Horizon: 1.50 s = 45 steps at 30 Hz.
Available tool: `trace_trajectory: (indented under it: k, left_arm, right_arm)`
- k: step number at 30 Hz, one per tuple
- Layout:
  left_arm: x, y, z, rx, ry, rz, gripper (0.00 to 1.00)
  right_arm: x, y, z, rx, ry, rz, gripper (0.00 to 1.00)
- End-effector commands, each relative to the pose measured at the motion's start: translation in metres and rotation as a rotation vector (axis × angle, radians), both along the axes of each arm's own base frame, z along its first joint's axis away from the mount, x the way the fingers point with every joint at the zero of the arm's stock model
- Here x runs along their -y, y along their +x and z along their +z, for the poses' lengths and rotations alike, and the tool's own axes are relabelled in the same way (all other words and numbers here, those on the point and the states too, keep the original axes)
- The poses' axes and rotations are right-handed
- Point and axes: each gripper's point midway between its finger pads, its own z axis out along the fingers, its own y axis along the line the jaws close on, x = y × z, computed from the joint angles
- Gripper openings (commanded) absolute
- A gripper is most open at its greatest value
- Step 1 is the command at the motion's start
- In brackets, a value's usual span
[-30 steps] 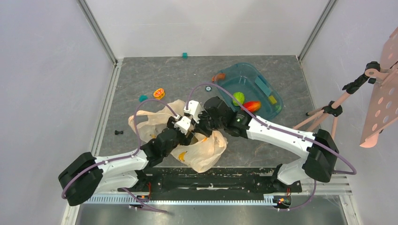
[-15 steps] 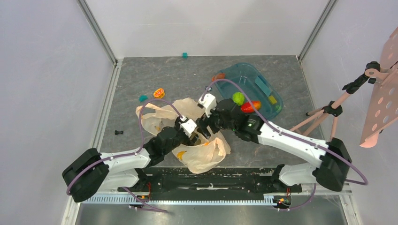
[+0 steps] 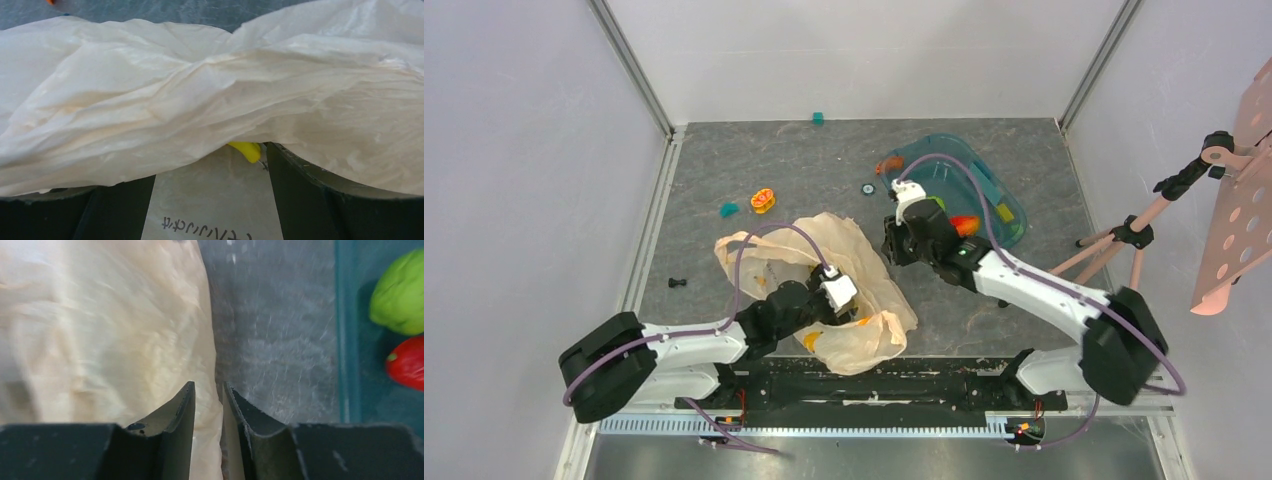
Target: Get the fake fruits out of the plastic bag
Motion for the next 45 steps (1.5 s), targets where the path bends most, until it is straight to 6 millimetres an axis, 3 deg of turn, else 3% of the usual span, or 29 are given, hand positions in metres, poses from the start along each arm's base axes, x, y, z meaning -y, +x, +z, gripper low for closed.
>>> trace_trajectory:
  k: [1,6,9,17,22,32,45]
  left_arm:
    - [0.005,0.0,0.002,0.069,0.062,-0.024,0.85]
    - [0.009,-0.004,-0.001,0.078,0.09,-0.042,0.86]
    - [0.013,-0.006,-0.006,0.088,0.125,-0.054,0.88]
    - [0.018,0.004,-0.007,0.178,0.232,-0.022,0.94]
    - [0.022,0.008,-0.003,0.195,0.254,-0.023,0.98]
    - [0.03,0.008,-0.016,0.15,0.318,-0.052,1.0]
    - [0.028,0.001,0.022,0.196,0.318,-0.087,1.0]
  right_arm:
    - [-0.012,0.002,-0.038,-0.116,-0.051,0.036,0.28]
    - [-0.008,0.023,-0.079,-0.182,-0.155,0.0,0.27]
    - [-0.016,0.027,-0.096,-0.218,-0.168,0.046,0.26]
    - [-0.069,0.022,-0.099,-0.218,-0.092,0.402,0.28]
    - [-0.084,0.013,-0.108,-0.223,-0.1,0.597,0.28]
    - [-0.081,-0.009,-0.112,-0.235,-0.094,0.722,0.29]
    - [-0.07,-0.015,-0.12,-0.245,-0.129,0.725,0.29]
